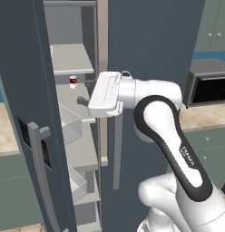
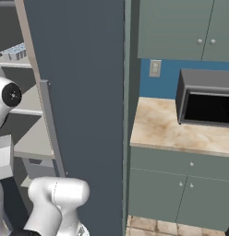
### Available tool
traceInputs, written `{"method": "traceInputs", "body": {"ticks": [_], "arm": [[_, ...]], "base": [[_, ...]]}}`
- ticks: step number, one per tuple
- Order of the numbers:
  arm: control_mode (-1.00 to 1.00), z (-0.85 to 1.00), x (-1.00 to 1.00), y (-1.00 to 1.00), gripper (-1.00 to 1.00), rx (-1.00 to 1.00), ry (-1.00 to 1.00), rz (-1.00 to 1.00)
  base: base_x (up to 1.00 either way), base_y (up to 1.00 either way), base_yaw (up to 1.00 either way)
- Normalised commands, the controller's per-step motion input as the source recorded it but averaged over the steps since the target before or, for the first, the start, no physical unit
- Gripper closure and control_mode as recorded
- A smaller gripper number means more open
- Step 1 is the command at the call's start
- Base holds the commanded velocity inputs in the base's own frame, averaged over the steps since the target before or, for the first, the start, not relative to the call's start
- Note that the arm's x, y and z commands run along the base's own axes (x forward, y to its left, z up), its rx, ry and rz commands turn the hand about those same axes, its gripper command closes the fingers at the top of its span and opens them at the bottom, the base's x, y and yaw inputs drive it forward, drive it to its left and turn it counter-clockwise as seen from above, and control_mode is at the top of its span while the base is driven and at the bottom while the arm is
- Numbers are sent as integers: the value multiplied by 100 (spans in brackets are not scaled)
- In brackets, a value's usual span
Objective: Open the freezer door, pick up the ice cube tray from the freezer, and place it on the dining counter.
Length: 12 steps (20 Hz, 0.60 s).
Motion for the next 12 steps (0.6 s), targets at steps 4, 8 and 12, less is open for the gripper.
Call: {"method": "traceInputs", "body": {"ticks": [4,8,12], "arm": [[-100,0,16,32,-100,0,-10,0],[-100,0,19,31,-100,0,-2,2],[-100,0,24,24,-100,0,0,4]], "base": [[0,0,0],[0,0,0],[0,0,0]]}}
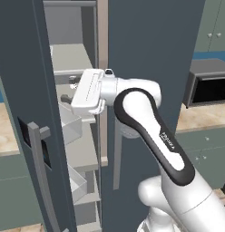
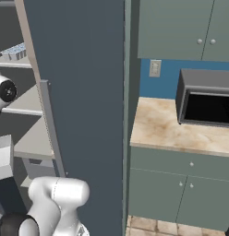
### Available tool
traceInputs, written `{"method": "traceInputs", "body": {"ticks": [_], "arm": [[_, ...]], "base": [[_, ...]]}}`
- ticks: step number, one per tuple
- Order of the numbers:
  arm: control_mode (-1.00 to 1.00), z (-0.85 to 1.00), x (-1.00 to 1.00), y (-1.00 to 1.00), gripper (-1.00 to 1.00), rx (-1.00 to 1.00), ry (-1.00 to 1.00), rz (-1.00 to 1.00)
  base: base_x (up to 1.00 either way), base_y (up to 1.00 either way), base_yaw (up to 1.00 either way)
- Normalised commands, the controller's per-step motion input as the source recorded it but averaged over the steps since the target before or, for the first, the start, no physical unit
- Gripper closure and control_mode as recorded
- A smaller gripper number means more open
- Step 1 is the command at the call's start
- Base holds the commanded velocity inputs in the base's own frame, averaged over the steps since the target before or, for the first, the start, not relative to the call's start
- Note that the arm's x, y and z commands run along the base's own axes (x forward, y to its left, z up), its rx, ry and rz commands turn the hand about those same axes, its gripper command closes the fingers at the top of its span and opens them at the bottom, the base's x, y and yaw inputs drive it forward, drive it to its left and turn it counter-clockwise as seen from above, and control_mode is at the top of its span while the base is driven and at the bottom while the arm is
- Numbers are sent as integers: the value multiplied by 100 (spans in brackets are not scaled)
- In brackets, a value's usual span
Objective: Open the freezer door, pick up the ice cube tray from the freezer, and place it on the dining counter.
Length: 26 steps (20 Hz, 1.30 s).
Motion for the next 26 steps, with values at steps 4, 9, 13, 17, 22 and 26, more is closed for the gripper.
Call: {"method": "traceInputs", "body": {"ticks": [4,9,13,17,22,26], "arm": [[-100,0,25,24,-100,0,0,5],[-100,0,21,31,-100,0,0,7],[-100,0,14,39,-100,0,0,8],[-100,0,11,42,-100,0,0,8],[-100,0,3,49,-100,0,0,8],[-100,0,0,63,-100,0,0,9]], "base": [[0,0,0],[0,0,0],[0,0,0],[0,0,0],[0,0,0],[0,0,0]]}}
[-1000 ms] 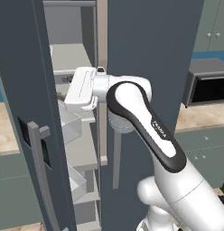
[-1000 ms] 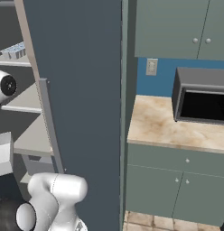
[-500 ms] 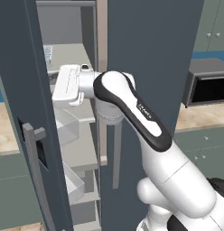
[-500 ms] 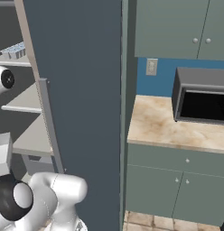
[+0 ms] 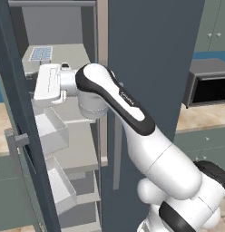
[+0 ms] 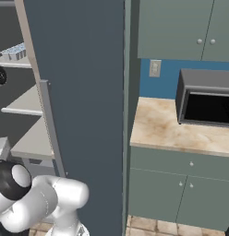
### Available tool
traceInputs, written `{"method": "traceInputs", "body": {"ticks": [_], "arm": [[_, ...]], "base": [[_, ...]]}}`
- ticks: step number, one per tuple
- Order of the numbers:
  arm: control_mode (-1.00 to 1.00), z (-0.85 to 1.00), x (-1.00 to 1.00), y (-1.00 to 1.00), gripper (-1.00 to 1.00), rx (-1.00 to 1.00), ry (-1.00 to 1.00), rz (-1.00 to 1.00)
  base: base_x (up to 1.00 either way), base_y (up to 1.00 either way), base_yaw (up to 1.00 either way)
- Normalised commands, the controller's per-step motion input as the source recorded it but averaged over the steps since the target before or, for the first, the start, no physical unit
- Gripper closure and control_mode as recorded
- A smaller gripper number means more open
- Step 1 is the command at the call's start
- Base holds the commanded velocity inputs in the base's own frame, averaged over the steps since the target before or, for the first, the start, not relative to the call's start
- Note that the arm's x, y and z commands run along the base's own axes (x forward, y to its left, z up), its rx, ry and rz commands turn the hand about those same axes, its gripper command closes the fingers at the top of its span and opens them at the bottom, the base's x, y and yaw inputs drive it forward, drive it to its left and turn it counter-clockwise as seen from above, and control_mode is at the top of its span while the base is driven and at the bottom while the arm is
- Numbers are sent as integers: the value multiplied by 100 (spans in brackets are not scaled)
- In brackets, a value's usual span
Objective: Open the freezer door, pick up the ice cube tray from the freezer, and place it on the dining counter.
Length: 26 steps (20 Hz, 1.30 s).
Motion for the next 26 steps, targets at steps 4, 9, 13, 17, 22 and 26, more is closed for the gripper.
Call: {"method": "traceInputs", "body": {"ticks": [4,9,13,17,22,26], "arm": [[-100,0,0,66,-100,0,0,6],[-100,0,-3,56,-100,0,0,1],[-100,0,-1,46,-100,0,0,0],[-100,0,-4,36,-100,0,0,0],[-100,0,-1,11,-100,0,0,0],[-100,1,0,5,-100,0,0,0]], "base": [[0,0,0],[0,0,0],[0,0,0],[0,0,0],[0,0,0],[0,0,0]]}}
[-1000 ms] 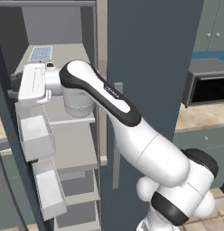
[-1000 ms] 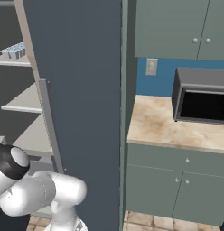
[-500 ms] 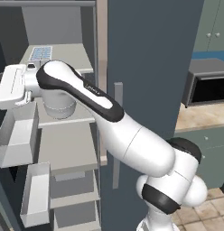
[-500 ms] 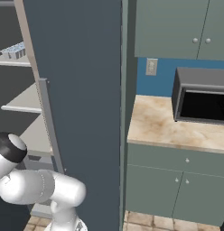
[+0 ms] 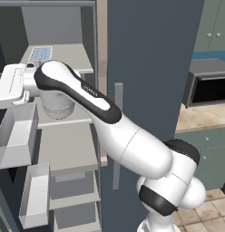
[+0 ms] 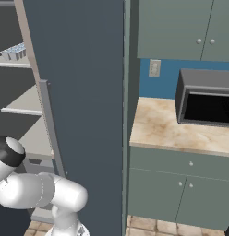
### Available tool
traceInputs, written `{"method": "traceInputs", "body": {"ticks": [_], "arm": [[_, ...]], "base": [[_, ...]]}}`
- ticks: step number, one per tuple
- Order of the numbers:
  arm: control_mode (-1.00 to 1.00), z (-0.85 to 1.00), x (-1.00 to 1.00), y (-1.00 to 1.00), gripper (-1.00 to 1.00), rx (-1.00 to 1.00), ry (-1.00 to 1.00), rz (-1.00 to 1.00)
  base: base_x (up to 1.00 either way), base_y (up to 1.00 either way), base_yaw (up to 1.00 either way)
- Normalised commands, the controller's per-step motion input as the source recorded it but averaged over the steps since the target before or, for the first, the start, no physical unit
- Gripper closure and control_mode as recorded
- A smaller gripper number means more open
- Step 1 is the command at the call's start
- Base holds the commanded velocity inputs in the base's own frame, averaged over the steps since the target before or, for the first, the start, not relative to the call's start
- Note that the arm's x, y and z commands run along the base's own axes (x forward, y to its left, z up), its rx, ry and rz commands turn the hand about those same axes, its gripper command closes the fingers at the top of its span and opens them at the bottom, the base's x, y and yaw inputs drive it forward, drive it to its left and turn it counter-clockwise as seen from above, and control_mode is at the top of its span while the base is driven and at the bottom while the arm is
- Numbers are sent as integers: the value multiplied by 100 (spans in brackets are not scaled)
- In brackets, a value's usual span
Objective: Open the freezer door, pick up the ice cube tray from the freezer, and place it on the dining counter.
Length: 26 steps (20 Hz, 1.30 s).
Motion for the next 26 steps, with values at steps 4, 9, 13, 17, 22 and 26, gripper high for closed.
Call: {"method": "traceInputs", "body": {"ticks": [4,9,13,17,22,26], "arm": [[-100,13,0,-8,-100,0,0,-5],[-100,23,-3,-34,-100,0,1,-4],[-100,14,-14,-44,-100,-1,3,-14],[-100,7,-33,-54,-100,-1,4,-18],[-100,4,-20,-58,-100,-2,7,-24],[-100,6,-12,-66,-100,-2,9,-24]], "base": [[0,0,0],[0,0,0],[0,0,0],[0,0,0],[0,0,0],[0,0,0]]}}
